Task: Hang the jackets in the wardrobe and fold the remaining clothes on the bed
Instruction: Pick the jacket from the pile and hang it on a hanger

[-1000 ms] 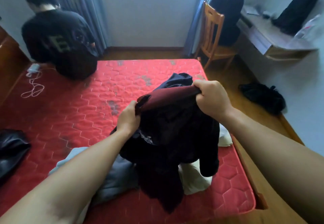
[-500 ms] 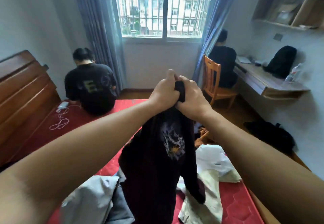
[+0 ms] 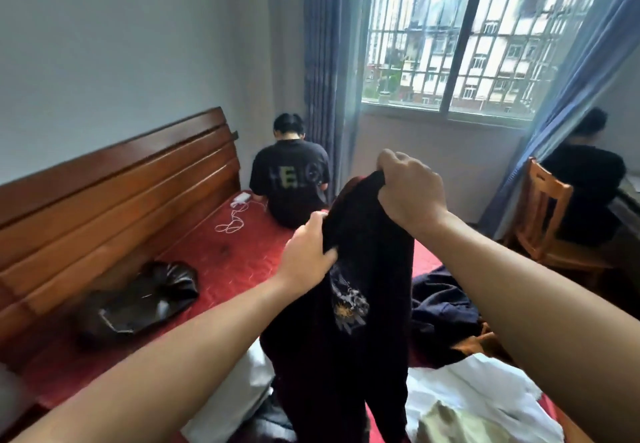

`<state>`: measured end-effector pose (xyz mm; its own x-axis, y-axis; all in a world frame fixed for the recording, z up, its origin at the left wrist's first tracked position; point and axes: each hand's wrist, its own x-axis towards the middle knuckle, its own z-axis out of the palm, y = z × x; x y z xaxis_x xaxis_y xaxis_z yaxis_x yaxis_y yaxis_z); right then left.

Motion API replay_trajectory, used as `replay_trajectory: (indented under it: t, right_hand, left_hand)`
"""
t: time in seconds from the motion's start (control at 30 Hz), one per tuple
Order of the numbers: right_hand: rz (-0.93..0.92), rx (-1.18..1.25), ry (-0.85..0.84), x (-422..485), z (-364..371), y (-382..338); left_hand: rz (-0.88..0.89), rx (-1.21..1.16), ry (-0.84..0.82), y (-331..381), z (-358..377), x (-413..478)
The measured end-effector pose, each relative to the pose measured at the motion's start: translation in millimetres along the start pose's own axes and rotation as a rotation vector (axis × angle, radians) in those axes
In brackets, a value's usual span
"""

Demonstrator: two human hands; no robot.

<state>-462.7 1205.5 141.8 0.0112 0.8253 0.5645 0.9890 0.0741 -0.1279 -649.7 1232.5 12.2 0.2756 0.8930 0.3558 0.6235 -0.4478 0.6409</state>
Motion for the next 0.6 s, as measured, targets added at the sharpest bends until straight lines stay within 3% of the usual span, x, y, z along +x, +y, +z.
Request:
replay_trajectory:
  t: [0.13,0.27,0.4,0.6]
  right_hand:
    - [-0.083,0.095,0.048,16,-8,0]
    - [-0.266,0.036,0.12,15,-12,15]
    - [-0.403,-0.099,0.151,11,0,43]
    - [-0.599,-0.083,-0.039,12,13,25]
  left_hand:
    - [-0.282,0.097,0.068,-39,11,-39]
    - [-0.432,0.169,0.143,-41,8,-64]
    - [-0.494,0.319,0.229,-22,-42,-66]
    - [-0.461,0.655,0.432,47,-157,-90]
